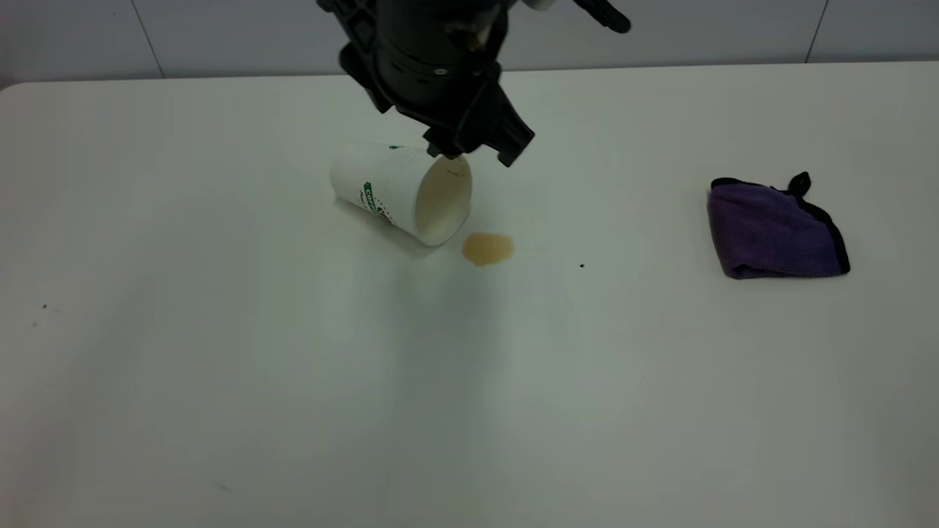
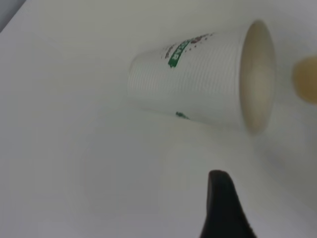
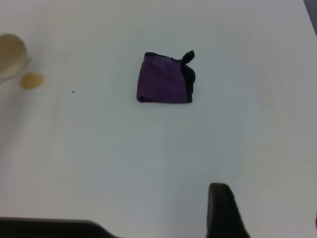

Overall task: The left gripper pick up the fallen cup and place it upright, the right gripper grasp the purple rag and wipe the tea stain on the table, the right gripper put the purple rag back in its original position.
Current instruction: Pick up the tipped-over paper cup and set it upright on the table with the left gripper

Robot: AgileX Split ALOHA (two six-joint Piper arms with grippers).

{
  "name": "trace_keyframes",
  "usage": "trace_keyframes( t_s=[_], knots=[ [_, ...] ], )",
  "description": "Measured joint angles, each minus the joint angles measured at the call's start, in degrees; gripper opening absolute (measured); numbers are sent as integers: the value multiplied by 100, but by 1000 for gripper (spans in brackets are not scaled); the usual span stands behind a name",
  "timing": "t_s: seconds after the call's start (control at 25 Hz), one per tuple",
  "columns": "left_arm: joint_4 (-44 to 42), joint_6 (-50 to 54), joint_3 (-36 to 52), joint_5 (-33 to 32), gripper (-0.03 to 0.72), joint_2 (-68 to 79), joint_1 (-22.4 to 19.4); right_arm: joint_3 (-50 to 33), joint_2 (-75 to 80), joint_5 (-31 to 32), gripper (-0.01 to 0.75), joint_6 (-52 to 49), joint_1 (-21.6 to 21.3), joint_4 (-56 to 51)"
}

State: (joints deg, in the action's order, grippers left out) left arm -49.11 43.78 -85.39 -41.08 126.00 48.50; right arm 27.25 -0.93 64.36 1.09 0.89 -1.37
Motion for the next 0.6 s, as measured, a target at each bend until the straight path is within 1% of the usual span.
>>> trace_keyframes(
  t_s=[0.16,0.28,0.44,0.6],
  knots=[
    [-162,188,-808,-219,497,750,0,0,0,0,474,0,0,0],
    [-408,240,-1215,-390,497,1185,0,0,0,0,474,0,0,0],
    [-752,363,-1501,-494,497,1577,0,0,0,0,474,0,0,0],
    [-1194,675,-1552,-493,497,1812,0,0,0,0,474,0,0,0]
  ],
)
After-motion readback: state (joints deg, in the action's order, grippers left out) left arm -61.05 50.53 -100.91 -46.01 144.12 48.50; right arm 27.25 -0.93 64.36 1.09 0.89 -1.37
